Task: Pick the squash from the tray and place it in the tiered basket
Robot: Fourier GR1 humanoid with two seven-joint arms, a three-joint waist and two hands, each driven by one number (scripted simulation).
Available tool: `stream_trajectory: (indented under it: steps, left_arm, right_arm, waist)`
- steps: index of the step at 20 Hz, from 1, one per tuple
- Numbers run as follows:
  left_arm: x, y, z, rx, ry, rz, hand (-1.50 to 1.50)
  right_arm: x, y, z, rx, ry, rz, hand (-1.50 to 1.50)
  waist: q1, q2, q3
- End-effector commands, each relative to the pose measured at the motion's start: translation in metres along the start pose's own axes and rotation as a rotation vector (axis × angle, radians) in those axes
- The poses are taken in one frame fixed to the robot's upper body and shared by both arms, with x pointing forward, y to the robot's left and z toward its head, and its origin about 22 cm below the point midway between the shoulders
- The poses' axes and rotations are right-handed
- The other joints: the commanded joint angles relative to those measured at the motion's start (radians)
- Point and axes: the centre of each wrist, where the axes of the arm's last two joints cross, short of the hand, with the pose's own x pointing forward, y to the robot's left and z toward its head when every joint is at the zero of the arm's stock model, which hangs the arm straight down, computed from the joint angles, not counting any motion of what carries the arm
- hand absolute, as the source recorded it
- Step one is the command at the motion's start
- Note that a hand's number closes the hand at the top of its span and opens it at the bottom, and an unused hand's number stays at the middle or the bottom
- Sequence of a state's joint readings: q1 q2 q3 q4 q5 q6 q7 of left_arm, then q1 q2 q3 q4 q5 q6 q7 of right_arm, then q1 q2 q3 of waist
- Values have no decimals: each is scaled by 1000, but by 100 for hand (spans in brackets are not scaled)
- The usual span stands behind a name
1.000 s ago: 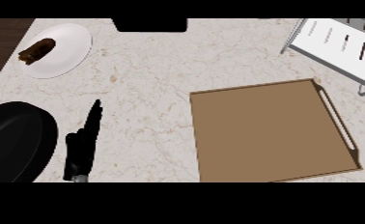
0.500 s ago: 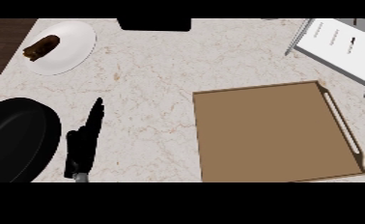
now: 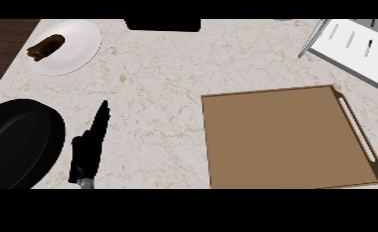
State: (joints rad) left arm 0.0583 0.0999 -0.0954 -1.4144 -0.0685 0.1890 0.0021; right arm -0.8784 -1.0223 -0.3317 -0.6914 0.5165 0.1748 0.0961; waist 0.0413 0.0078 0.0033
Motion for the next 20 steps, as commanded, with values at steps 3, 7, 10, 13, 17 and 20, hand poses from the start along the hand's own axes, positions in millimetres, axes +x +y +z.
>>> stream_trajectory:
  steps: [3, 7, 10, 13, 17, 20]
  left_arm:
    - [2, 6, -8, 5, 37, 23, 0]
    - [-3, -11, 1, -7, 32, -2, 0]
    - [-11, -10, 6, -26, 41, -6, 0]
    - [7, -6, -6, -27, 30, 6, 0]
    - [-5, -2, 0, -13, 45, 12, 0]
    - [10, -4, -12, -18, 33, 14, 0]
  right_arm:
    - [17, 33, -16, 48, -26, 27, 150]
    - [5, 60, -19, 56, 29, 57, 150]
    - [-11, 70, -18, 52, 67, 46, 150]
    - [-9, 76, -19, 57, 71, 67, 150]
    - [-23, 106, -15, 114, 130, -209, 150]
    - [-13, 100, -19, 161, 145, -339, -150]
  waist:
    - [4, 6, -2]
    - [11, 10, -2]
    - [12, 13, -1]
    - [17, 15, 0]
    - [15, 18, 2]
    - [10, 15, 1]
